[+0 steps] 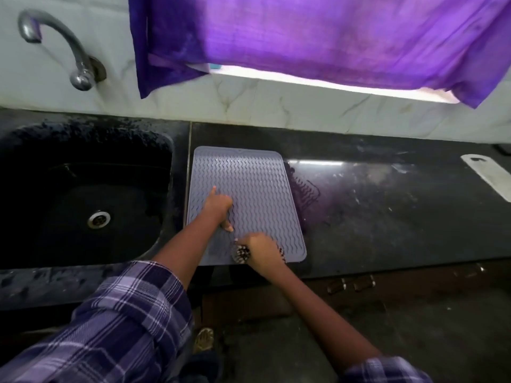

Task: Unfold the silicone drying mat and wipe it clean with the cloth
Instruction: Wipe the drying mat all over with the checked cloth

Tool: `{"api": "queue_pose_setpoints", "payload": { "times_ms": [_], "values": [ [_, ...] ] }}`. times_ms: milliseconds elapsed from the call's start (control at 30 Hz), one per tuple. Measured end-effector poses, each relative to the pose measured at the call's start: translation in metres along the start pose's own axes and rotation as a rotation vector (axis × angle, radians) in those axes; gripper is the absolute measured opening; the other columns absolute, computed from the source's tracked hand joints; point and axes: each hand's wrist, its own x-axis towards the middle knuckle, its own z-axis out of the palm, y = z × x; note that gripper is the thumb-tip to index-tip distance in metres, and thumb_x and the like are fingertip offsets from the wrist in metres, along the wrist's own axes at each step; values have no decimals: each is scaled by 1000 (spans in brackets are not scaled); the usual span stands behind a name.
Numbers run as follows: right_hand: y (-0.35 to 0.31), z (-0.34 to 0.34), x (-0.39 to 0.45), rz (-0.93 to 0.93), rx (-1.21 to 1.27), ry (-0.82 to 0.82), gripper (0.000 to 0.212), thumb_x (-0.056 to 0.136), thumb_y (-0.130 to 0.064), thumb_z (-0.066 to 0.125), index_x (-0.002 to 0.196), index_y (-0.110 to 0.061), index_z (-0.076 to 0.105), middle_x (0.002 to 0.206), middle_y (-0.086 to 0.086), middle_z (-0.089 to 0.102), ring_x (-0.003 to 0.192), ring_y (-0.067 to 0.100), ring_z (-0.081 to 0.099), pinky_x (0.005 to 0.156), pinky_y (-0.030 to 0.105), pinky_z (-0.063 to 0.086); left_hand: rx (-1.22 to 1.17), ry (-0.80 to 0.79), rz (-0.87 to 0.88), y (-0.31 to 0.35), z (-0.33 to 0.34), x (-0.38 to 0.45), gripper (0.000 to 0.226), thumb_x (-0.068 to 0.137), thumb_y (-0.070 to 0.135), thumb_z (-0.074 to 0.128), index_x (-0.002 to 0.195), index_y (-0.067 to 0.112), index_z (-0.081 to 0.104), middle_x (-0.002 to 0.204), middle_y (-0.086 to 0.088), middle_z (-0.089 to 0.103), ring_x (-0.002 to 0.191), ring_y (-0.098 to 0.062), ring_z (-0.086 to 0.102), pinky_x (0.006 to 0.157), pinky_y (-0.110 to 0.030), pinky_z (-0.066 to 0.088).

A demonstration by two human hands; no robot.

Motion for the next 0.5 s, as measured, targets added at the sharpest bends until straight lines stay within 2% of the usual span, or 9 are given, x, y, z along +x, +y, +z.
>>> {"api": "queue_pose_setpoints", "payload": {
  "times_ms": [100,233,300,400,500],
  "values": [
    [-5,8,-8,-81,-98,-59,39,95,-15,46,134,-13,50,133,12,53,125,28,46,102,40,36,38,-18,4,1,0,4,79,71,56,74,131,10,51,134,-7,56,132,-22,47,121,-43,0],
    [21,-23,7,-8,-1,-218,29,88,-13,60,116,-6,63,117,13,66,111,29,61,95,41,51,64,-25,38,0,-10,9,80,68,58,75,126,9,53,129,-7,58,128,-23,50,121,-44,0],
    [40,-49,25,39,150,-136,27,85,-7,61,111,-3,67,112,16,69,106,29,64,95,41,52,49,3,58,-5,-18,17,72,69,55,75,122,9,58,126,-6,61,124,-23,53,121,-43,6],
    [65,-86,57,107,279,41,27,80,-3,63,106,-3,70,109,19,71,105,30,65,93,39,52,-46,98,66,-19,-28,36,48,78,40,75,114,10,63,120,-6,66,115,-22,58,118,-35,20],
    [83,-110,97,168,361,148,14,77,-3,66,89,1,72,97,21,72,96,32,67,80,33,51,-117,175,25,-28,-36,59,38,87,25,67,120,8,61,123,-7,64,119,-22,57,121,-35,8]
  ]
}}
